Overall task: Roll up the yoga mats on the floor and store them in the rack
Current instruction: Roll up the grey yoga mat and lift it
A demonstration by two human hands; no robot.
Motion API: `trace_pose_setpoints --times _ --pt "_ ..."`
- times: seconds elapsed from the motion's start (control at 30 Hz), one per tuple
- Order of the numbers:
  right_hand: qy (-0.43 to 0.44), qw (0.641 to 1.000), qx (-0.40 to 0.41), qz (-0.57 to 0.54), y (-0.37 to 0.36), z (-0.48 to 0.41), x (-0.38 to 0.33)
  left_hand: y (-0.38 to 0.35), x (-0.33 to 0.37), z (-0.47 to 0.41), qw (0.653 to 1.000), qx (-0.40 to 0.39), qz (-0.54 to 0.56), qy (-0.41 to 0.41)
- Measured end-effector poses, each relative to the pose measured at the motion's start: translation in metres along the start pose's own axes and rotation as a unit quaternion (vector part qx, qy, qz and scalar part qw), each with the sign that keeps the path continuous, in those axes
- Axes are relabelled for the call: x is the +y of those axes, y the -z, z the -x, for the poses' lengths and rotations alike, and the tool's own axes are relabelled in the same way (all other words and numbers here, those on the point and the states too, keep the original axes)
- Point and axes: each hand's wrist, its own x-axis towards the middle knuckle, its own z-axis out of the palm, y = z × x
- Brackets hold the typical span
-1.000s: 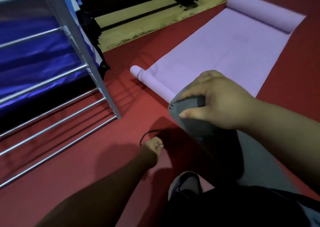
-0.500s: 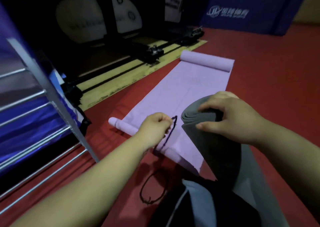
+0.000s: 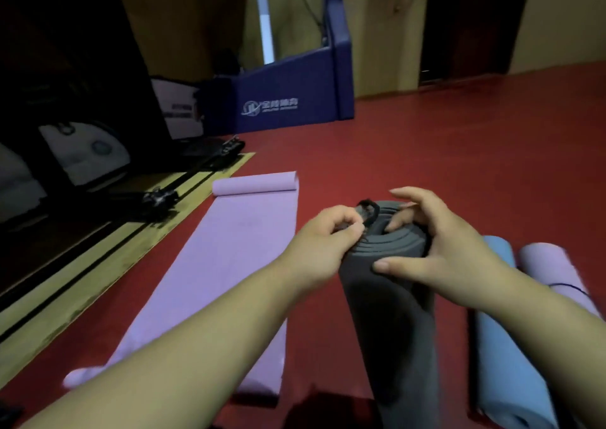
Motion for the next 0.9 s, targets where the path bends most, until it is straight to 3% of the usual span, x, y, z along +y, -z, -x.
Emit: trace_pose_setpoints --times 0.17,0.27,0.4,0.53,0.6,0.7,0.77,0.9 --pt "-0.034 0.999 -0.003 -0.035 0.032 0.012 0.023 -0.046 -0.011 -0.016 0.997 -0.024 0.010 -0.066" --pt "-0.062 0.997 -0.036 -0.042 0.042 0.011 0.029 -0.052 -0.015 -0.023 0.997 -0.047 0.020 -0.063" --pt "-0.080 0.989 -0.044 -0.115 0.054 0.006 0.037 -0.053 -0.017 -0.033 0.988 -0.087 -0.074 -0.107" --pt "-0.086 0.981 -0.038 -0.167 0.065 -0.001 0.047 -0.052 -0.019 -0.049 0.984 -0.107 -0.079 -0.123" --pt "-0.099 0.970 -0.013 -0.223 0.067 -0.007 0.046 -0.046 -0.018 -0.050 0.981 -0.132 -0.065 -0.126" --pt "-0.148 0.945 0.103 -0.274 0.066 -0.018 0.056 -0.042 -0.016 -0.051 0.974 -0.184 -0.038 -0.130" --pt "-0.178 0.932 0.139 -0.283 0.064 -0.023 0.063 -0.042 -0.013 -0.051 0.968 -0.206 -0.040 -0.137" --pt "-0.194 0.926 0.066 -0.318 0.063 -0.027 0.062 -0.045 -0.009 -0.049 0.959 -0.237 -0.028 -0.152"
